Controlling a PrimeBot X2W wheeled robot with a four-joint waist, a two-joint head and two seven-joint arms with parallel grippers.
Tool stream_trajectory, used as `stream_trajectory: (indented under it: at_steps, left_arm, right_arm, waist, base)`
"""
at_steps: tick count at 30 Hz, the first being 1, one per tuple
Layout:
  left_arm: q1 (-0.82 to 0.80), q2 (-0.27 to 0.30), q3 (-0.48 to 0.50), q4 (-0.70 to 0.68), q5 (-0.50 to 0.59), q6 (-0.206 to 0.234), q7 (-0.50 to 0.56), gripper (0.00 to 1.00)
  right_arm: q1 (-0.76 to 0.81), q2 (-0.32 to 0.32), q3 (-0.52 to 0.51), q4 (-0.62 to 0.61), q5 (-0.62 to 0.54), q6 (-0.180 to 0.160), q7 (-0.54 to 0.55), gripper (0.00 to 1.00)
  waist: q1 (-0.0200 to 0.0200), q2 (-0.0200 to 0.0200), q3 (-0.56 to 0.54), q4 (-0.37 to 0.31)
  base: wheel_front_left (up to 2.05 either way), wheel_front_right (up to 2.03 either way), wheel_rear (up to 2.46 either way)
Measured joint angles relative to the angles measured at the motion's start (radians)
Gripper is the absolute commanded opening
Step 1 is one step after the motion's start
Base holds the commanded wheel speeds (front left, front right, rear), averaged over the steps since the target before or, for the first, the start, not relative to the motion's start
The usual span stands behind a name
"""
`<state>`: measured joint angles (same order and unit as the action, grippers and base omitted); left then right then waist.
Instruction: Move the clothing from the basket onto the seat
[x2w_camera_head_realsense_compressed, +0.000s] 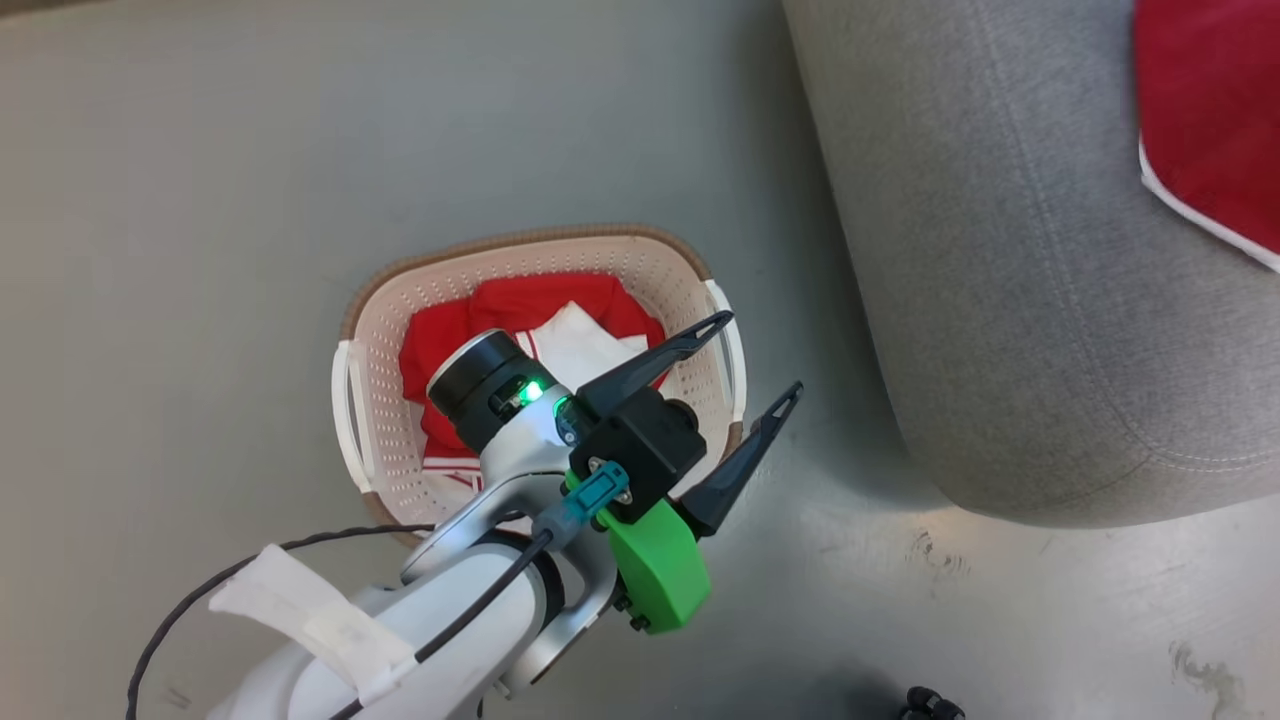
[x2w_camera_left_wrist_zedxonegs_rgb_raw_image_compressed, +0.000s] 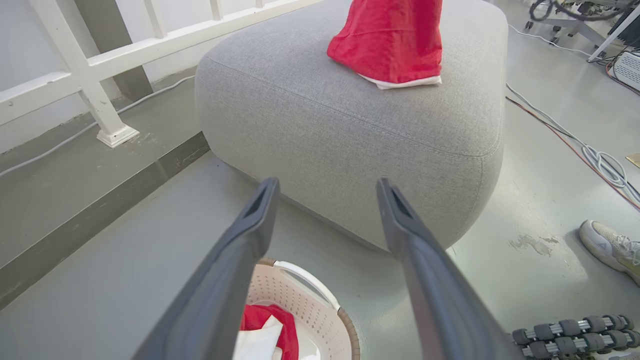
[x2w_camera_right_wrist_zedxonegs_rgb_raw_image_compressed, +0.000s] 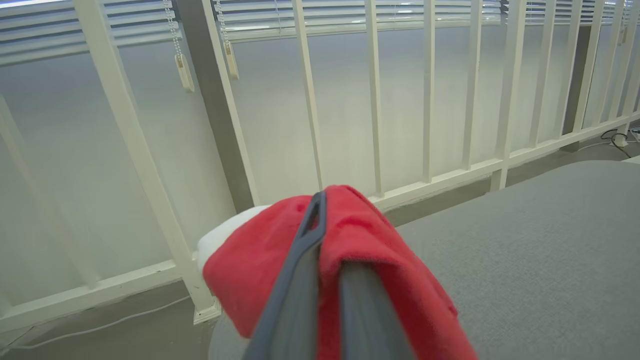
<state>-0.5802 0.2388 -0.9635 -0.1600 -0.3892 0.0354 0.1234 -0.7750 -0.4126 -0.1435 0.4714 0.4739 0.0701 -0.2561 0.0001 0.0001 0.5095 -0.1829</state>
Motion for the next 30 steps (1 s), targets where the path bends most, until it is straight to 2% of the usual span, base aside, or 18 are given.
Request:
stream_trajectory:
  at_steps: [10, 15, 16, 17, 18, 30]
  left_arm:
    - [-0.001, 0.002, 0.001, 0.018, 0.000, -0.001, -0.001, 1.00]
    - [-0.003, 0.003, 0.001, 0.026, 0.000, -0.009, -0.002, 1.00]
    - [-0.003, 0.004, 0.001, 0.030, 0.000, -0.010, -0.005, 1.00]
    - [-0.003, 0.004, 0.001, 0.036, 0.000, -0.010, -0.011, 1.00]
    - [-0.003, 0.005, 0.002, 0.041, 0.000, -0.010, -0.012, 1.00]
    - [-0.002, -0.002, 0.023, 0.088, -0.017, -0.019, -0.073, 1.00]
  right_arm:
    - [0.048, 0.034, -0.041, 0.177, 0.002, -0.010, 0.000, 0.00]
    - [0.047, 0.037, -0.051, 0.213, 0.002, -0.011, 0.000, 0.00]
    - [0.046, 0.039, -0.051, 0.219, 0.002, -0.010, 0.000, 0.22]
    - [0.046, 0.044, -0.050, 0.223, 0.002, -0.010, 0.000, 0.94]
    - [0.046, 0.049, -0.048, 0.229, 0.000, -0.010, 0.000, 1.00]
    - [0.063, 0.071, -0.016, 0.279, -0.035, 0.013, 0.000, 1.00]
  waist:
    - [0.0000, 0.0000, 0.029, -0.004]
    - [0.0000, 0.0000, 0.027, -0.008]
    - [0.0000, 0.0000, 0.025, -0.009]
    - [0.0000, 0.0000, 0.022, -0.010]
    - [0.0000, 0.0000, 0.018, -0.010]
    - [0.0000, 0.0000, -0.062, -0.013]
  base:
    - [0.00, 0.00, 0.00]
    - [0.00, 0.00, 0.00]
    - [0.00, 0.00, 0.00]
    - [0.00, 0.00, 0.00]
    - [0.00, 0.00, 0.00]
    - [0.00, 0.00, 0.00]
